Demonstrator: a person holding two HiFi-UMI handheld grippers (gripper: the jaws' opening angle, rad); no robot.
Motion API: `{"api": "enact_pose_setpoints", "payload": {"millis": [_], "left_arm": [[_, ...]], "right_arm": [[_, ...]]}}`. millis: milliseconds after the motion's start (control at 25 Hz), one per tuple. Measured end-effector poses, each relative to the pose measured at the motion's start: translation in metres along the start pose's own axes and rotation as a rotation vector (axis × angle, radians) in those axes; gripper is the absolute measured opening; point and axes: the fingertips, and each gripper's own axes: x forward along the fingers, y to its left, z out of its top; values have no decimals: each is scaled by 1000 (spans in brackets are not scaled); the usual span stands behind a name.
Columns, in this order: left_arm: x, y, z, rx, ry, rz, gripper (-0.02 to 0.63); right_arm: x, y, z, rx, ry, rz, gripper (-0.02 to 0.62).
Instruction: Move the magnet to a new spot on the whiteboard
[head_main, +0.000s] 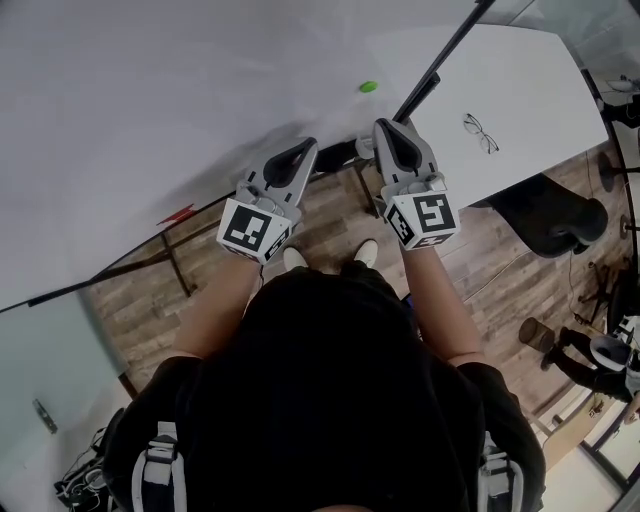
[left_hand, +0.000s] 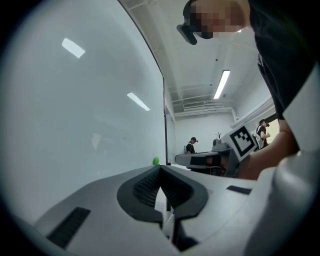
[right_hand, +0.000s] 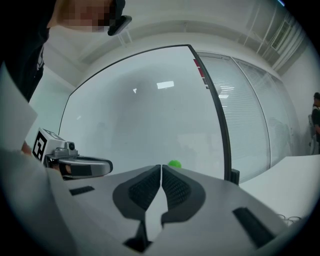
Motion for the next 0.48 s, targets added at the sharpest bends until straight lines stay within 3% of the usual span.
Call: {"api": "enact_pose_setpoints", "payload": {"millis": [480], "left_arm": [[8, 5, 1, 13, 4, 9, 2]], "right_arm": [[33, -17, 4, 1, -1, -34, 81]]}}
